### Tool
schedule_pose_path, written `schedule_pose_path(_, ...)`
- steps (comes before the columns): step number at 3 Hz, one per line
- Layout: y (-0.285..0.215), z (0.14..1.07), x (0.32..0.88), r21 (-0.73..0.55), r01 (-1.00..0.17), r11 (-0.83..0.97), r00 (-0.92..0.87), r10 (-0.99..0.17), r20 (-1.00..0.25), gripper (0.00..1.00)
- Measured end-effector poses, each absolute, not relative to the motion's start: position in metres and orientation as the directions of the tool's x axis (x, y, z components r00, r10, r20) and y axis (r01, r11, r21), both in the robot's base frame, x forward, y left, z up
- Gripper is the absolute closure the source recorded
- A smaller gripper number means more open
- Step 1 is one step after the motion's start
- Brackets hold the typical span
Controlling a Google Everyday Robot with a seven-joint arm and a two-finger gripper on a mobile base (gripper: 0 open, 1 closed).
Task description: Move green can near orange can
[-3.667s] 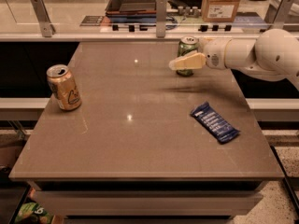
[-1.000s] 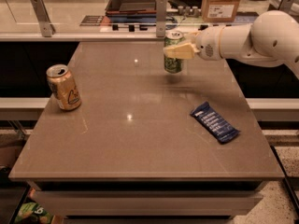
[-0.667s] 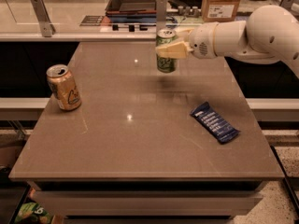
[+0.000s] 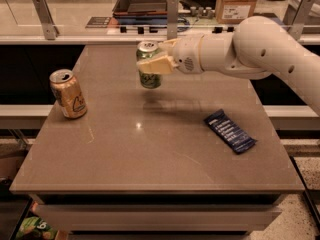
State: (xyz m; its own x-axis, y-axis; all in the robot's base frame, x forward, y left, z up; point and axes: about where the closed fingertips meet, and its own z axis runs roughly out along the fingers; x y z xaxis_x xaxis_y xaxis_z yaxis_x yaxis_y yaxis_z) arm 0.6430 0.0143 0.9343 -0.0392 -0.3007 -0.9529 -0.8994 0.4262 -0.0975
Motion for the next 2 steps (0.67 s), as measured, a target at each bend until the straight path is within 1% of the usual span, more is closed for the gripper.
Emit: schedule_pose_path(2,0.083,0.918,0.603,-0.077,-0.925,0.373,-0.034,-0.284,-0.958,1.00)
